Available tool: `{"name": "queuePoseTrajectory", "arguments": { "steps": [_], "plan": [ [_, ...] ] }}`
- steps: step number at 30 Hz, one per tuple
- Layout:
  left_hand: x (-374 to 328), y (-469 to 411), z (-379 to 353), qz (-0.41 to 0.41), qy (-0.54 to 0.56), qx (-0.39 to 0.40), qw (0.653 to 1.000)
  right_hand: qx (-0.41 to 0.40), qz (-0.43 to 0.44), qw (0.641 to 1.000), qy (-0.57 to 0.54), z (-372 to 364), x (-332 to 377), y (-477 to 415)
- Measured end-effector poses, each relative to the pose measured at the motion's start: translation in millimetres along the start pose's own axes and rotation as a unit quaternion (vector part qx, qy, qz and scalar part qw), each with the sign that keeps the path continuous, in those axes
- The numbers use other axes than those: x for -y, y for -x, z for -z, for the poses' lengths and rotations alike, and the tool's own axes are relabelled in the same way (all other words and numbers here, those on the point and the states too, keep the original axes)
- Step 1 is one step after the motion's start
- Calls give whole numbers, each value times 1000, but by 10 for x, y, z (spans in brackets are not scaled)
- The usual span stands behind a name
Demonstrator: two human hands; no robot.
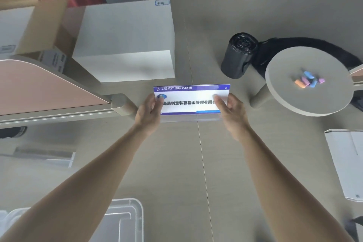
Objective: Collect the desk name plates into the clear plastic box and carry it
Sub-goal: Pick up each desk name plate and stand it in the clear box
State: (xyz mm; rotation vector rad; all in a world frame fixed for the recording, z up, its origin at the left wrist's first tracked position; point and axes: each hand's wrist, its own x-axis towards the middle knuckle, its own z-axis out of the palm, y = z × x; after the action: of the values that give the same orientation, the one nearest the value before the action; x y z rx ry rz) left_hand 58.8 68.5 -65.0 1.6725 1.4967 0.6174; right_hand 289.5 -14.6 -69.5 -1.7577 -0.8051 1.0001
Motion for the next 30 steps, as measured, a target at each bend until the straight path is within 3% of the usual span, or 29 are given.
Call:
{"name": "queuePoseTrajectory", "arguments": {
  "steps": [5,10,16,23,30],
  "plan": [
    [-184,300,157,12,119,-26,992,8,-12,997,-73,-73,255,320],
    [-365,636,456,-13,105,-56,993,-31,37,998,-39,-105,505,724],
    [-523,1160,977,-44,211,-5,976,-47,57,997,-13,-123,764,1241],
    [-534,1775,1748,-139,120,-3,983,-28,93,995,-2,-344,1124,1928],
    [-253,2419,2513,-163,140,-37,976,5,124,992,14,-840,1488,2666]
  ]
}}
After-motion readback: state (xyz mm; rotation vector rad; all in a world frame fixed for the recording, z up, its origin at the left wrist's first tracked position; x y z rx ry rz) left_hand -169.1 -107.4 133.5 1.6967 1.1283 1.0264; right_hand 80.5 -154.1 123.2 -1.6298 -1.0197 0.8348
